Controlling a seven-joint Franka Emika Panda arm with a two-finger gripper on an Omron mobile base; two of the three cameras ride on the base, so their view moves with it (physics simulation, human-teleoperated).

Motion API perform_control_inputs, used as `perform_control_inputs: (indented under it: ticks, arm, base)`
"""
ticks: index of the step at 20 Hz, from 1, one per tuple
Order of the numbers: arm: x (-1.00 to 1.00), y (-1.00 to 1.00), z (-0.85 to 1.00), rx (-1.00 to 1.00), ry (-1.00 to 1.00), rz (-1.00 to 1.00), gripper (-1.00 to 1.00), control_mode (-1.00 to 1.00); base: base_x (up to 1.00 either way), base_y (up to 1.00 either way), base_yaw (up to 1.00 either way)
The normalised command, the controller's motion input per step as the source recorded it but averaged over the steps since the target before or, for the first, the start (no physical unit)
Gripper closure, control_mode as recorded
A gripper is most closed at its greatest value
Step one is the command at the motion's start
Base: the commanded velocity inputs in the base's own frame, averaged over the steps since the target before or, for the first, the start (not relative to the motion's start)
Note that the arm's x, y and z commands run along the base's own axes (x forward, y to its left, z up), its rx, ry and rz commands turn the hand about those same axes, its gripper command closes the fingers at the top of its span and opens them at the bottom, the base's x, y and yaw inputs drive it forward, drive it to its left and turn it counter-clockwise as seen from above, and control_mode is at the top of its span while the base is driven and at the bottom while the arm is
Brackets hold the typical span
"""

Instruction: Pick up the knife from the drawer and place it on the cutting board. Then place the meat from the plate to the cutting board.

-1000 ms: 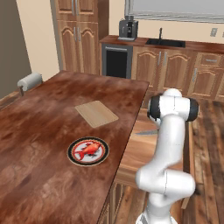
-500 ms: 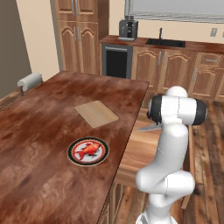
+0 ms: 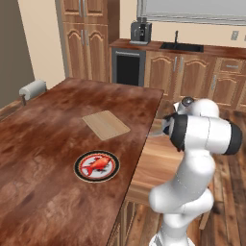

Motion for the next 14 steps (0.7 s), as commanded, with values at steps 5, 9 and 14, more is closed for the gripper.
perform_control_inputs:
  ticks: [5,9,14]
  arm:
    - [0.00,0.70,0.59,-0.02,0.09,0.00,1.00,-1.00]
    - [0.09,0.81,0.44,0.00,0.12,0.00,1.00,-1.00]
    - [0.36,0.78,0.26,0.00,0.16,0.01,1.00,-1.00]
  base:
    - [0.00,0.00,0.00]
    - [0.00,0.00,0.00]
    - [0.00,0.00,0.00]
